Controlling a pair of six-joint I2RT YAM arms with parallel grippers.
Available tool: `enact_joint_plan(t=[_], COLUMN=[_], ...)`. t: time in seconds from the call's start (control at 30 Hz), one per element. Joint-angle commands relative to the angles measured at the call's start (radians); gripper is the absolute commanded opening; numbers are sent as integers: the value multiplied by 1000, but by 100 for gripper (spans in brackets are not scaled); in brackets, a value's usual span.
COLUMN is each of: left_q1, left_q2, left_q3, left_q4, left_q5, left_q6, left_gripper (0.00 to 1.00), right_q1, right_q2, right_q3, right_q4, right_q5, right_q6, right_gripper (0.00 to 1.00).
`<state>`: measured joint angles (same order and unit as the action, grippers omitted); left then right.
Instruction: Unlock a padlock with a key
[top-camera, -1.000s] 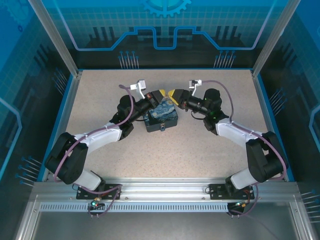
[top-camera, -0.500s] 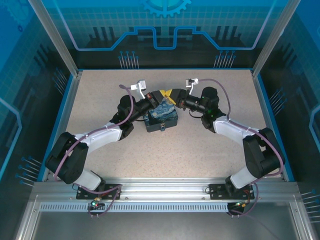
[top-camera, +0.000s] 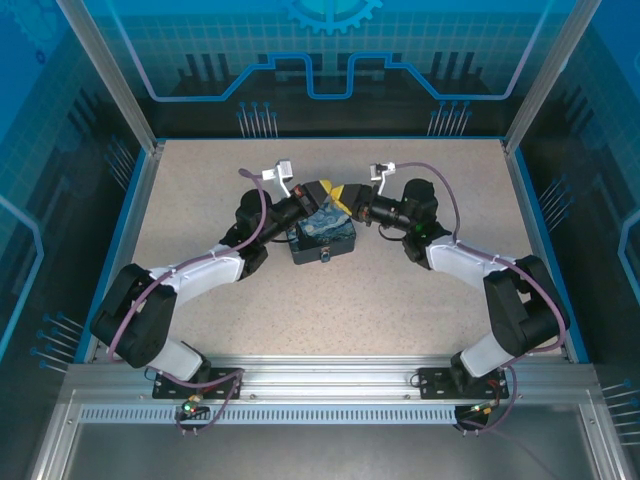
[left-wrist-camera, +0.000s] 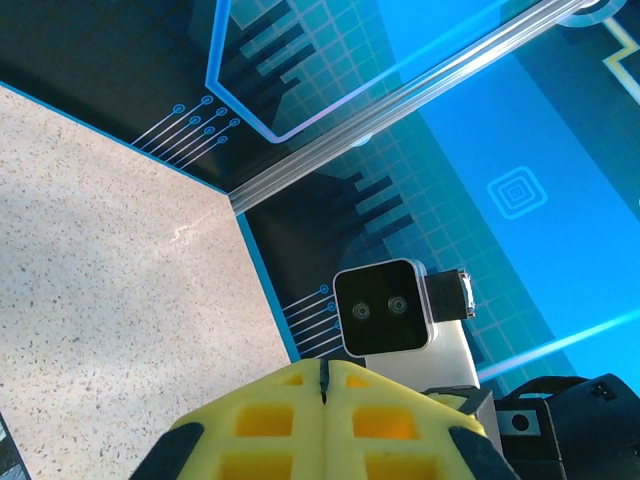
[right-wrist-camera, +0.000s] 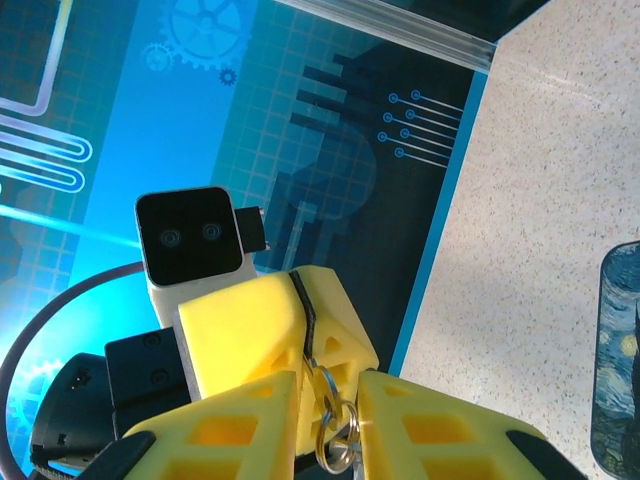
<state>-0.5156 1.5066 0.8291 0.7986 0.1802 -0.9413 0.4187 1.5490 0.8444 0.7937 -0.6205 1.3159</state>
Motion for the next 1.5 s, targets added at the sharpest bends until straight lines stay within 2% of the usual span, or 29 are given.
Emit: enact_joint_plan(t=[0.0, 0.27, 0.63, 0.77, 0.97, 1.0, 1.07, 1.17, 1.2, 1.37, 1.47], left_q1=[-6, -6, -7, -5, -6, -6, -1, 26, 39, 88, 89], left_q2=[10, 14, 16, 14, 7, 2, -18, -66, -86, -196, -246], left_q3=[33, 34, 35, 37, 33, 33, 32, 23, 16, -15, -15], left_q4=[-3, 0, 1, 6, 2, -6, -31, -82, -102, -252, -415], left_q5=[25, 34, 36, 37, 33, 26, 12, 7, 1, 18, 57], left_q6=[-1, -10, -14, -15, -18, -19, -14, -7, -7, 31, 104], left_gripper=[0, 0, 0, 0, 0, 10, 37, 54, 59, 67, 71], right_q1=[6, 6, 5, -1, -18, -22, -32, -52, -60, -96, -120], right_q2=[-21, -4, 12, 10, 2, -1, -15, -46, -56, -107, -152], right_q3=[-6, 29, 52, 41, 12, 9, -5, -41, -56, -115, -139], right_q4=[42, 36, 36, 36, 36, 32, 13, -24, -30, -76, -169], right_q5=[-34, -38, -42, -39, -39, -42, -46, -51, -54, -81, -92], right_q6=[-21, -16, -9, -10, -16, -23, -44, -78, -82, -120, -180], right_gripper=[23, 22, 9, 0, 0, 0, 0, 0, 0, 0, 0])
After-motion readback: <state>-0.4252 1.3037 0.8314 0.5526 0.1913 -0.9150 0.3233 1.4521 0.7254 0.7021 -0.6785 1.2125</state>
